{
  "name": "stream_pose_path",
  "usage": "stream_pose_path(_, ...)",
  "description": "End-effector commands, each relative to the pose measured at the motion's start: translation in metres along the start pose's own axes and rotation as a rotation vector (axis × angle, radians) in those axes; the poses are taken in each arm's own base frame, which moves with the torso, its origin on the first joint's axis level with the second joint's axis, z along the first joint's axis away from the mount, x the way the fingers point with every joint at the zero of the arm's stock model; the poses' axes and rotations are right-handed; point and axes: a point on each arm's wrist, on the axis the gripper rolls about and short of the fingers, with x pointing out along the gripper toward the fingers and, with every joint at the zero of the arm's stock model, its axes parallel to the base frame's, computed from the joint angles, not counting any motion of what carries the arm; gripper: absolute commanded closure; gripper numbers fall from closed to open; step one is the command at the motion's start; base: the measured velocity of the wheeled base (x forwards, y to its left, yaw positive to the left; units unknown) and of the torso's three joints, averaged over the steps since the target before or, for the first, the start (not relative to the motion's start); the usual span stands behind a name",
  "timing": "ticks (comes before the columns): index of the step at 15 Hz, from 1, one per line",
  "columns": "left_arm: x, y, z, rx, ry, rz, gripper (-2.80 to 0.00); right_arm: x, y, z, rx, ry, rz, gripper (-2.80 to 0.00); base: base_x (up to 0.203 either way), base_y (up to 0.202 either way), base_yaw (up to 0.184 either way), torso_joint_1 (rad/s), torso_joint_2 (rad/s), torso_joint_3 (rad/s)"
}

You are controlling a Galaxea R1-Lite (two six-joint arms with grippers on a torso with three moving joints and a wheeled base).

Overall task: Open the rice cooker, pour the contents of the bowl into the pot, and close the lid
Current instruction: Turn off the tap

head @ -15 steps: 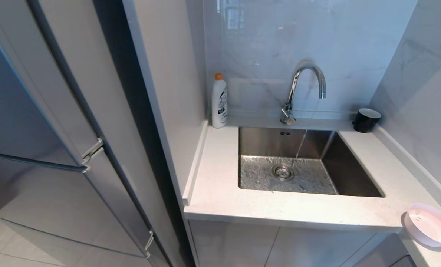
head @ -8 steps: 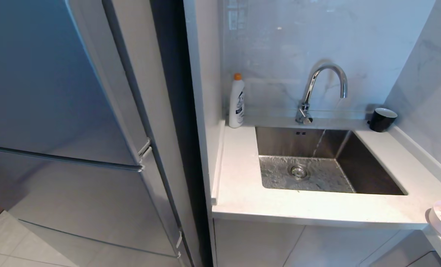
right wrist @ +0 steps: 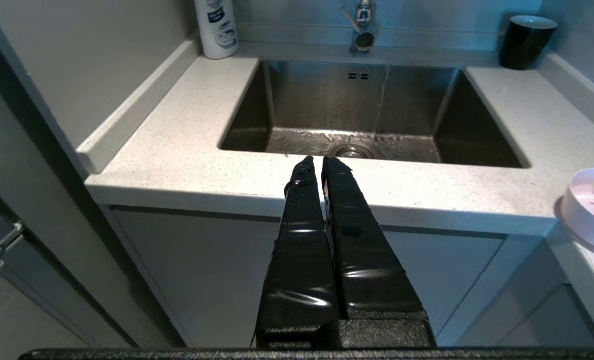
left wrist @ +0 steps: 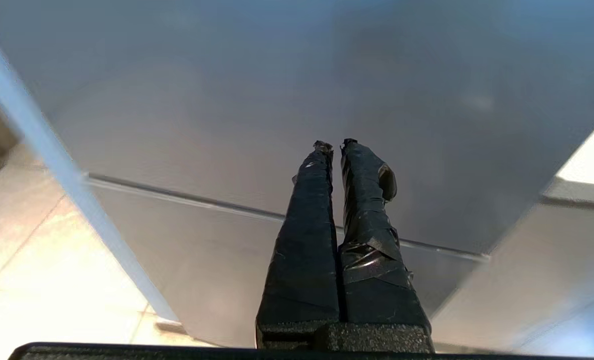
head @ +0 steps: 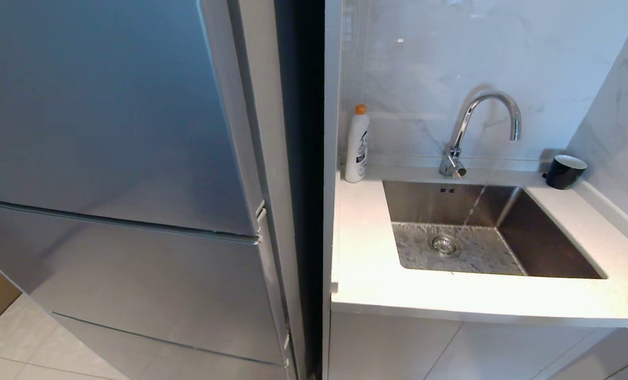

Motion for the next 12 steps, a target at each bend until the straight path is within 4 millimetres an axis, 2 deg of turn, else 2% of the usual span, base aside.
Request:
stream_pose_path(1,0.0001,0.0000,0.0000,0.000,0.001,0.001,0.00,0.0017,0.0001,-0.0073,0.000,0.025,0.000,0.00,0.000,0.000,0.000,0.000,0.00,0.000)
stream_pose_path(7,0.0001,0.0000,0.0000,0.000,0.001,0.001,0.00,0.0018,0.0001,-0.0076,0.000,0.027,0.000,0.00,0.000,0.000,0.000,0.000,0.00,0.000)
stream_pose_path(12,0.0001,0.0000,0.0000,0.000,0.001,0.001,0.00,0.0017,0.0001,-0.0072,0.000,0.026,0.000,0.00,0.000,0.005,-0.154,0.003,0.00,0.002)
